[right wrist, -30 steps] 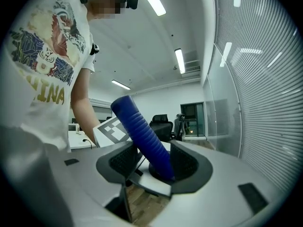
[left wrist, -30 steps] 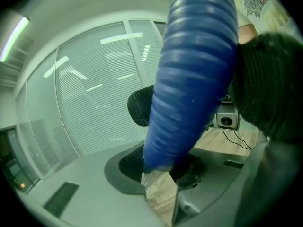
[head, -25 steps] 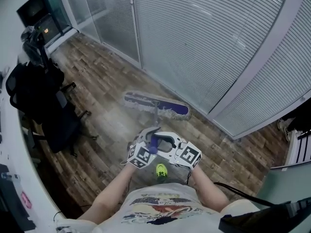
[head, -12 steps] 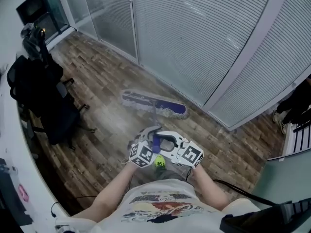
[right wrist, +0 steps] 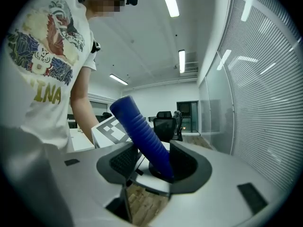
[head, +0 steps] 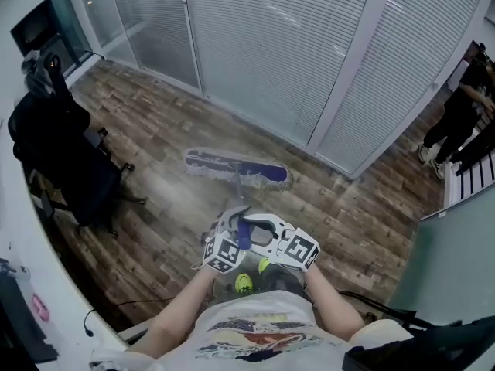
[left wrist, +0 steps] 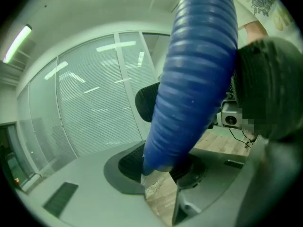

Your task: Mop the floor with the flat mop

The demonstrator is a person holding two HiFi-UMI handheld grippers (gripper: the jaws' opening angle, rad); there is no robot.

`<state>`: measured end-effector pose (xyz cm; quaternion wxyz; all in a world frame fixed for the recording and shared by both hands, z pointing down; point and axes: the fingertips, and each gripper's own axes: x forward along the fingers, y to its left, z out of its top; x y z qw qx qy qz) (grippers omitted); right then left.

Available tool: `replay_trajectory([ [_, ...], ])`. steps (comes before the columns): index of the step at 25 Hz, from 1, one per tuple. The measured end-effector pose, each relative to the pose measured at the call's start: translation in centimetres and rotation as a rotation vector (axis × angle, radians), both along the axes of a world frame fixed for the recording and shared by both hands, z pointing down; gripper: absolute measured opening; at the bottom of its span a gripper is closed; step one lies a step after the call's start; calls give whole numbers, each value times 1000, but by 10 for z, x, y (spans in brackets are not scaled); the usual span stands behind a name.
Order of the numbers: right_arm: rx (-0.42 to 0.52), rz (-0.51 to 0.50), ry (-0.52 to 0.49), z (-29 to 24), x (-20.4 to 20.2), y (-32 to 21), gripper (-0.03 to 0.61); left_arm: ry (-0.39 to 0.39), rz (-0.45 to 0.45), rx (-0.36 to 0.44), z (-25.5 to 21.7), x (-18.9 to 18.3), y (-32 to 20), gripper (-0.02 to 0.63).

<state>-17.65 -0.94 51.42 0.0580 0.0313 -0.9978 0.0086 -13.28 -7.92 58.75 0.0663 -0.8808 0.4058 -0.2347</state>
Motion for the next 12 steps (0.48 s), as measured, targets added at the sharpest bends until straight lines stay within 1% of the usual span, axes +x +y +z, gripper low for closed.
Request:
replay_trajectory([
  [3,-16,19,-22,-9,21,43,204,22,7,-13,-8,23,44,91],
  [9,-20,22,1,-1,76,140,204,-16,37,-20,0,77,143,92],
  [12,-18,22,-5,0,108,196,206,-12,41,-21,3,110,198,92],
])
